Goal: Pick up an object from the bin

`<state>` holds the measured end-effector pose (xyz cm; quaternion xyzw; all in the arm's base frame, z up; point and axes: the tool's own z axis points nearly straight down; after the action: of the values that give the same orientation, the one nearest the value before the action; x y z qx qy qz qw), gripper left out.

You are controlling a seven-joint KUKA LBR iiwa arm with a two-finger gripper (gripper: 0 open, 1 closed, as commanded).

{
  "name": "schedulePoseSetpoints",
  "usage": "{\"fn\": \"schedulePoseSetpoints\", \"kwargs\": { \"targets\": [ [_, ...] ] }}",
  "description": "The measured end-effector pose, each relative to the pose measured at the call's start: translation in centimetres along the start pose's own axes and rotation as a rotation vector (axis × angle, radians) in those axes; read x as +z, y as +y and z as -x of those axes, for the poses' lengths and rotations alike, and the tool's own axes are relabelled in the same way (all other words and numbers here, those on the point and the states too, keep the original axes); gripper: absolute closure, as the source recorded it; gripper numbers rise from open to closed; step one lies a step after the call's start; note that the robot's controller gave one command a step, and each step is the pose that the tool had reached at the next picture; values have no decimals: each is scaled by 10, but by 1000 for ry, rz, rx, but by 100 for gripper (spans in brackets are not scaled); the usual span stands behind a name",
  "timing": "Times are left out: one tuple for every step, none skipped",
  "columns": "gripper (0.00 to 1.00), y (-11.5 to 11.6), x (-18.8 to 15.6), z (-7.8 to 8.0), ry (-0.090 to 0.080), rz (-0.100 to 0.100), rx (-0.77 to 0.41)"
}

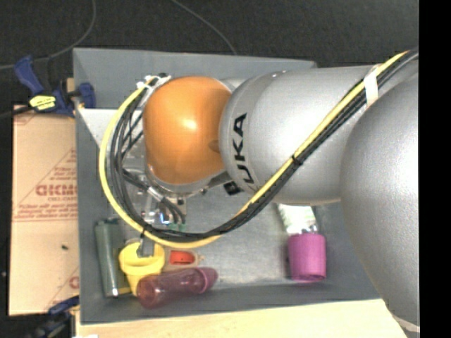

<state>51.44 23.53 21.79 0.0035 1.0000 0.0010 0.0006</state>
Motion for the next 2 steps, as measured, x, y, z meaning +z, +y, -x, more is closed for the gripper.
{"fn": "schedulePoseSetpoints", "kwargs": {
  "targets": [
    [0,0,0,0,0,0,1],
    [0,-41,94,24,-8,2,-86]
  ]
}}
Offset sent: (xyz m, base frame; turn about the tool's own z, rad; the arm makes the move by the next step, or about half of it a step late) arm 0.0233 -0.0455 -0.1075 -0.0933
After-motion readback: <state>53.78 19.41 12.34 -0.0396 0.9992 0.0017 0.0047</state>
